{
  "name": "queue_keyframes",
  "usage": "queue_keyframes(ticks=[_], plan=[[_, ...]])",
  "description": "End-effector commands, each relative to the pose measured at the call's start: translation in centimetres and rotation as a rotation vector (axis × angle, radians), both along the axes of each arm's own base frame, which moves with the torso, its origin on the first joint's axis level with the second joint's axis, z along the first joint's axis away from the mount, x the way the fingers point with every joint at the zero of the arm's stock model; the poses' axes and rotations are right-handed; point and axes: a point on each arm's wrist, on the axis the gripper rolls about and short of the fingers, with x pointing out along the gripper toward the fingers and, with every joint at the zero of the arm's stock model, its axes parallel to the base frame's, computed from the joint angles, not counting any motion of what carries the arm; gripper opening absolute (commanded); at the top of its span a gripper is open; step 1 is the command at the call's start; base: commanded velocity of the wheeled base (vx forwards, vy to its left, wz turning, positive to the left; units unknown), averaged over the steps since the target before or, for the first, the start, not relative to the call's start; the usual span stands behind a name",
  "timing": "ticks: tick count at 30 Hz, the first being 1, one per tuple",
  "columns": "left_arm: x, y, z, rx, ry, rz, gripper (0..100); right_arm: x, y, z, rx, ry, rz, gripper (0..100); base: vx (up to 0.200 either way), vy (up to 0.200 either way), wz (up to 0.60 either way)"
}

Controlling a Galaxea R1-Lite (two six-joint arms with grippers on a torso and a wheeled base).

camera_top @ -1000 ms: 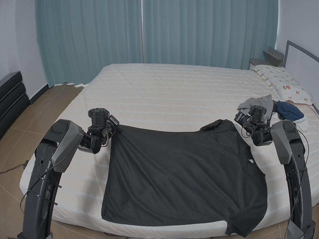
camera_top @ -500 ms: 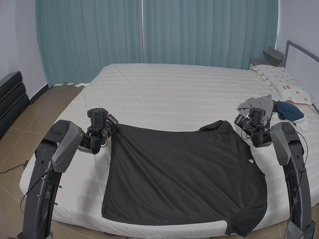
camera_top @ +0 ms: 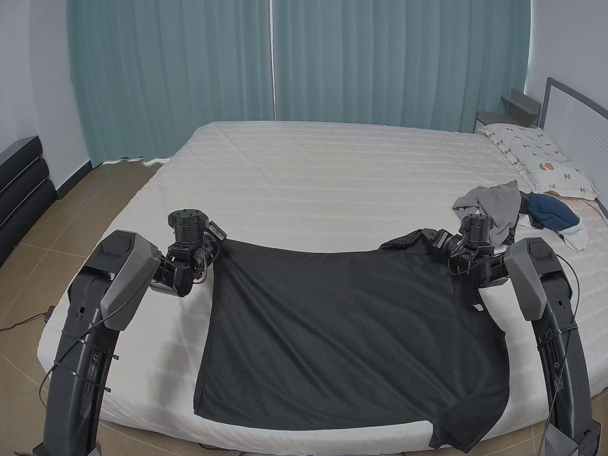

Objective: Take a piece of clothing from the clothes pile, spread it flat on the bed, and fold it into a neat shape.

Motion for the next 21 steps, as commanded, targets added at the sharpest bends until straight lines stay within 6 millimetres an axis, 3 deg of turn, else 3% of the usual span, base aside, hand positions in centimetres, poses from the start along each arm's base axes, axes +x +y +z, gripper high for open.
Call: queue_keyframes(ticks=[1,4,5,11,21], plan=[[0.0,0.0,-0.1,0.001,0.003,-0.002,0,0.0,0.1,-0.6,-0.001,0.011,0.005,100,0.000,0.000,0.00],[0.0,0.0,-0.1,0.001,0.003,-0.002,0,-0.1,0.1,-0.9,-0.001,0.016,0.005,100,0.000,0.000,0.00],[0.0,0.0,-0.2,0.001,0.006,-0.002,0,-0.1,0.1,-0.9,-0.002,0.014,0.004,0,0.000,0.000,0.00],[0.0,0.0,-0.1,0.001,0.003,-0.002,0,0.0,-0.2,-0.5,-0.002,-0.003,-0.003,0,0.000,0.000,0.00],[0.2,0.0,0.5,-0.001,-0.025,0.004,0,0.2,-2.4,2.1,0.001,-0.095,-0.055,0,0.000,0.000,0.00]])
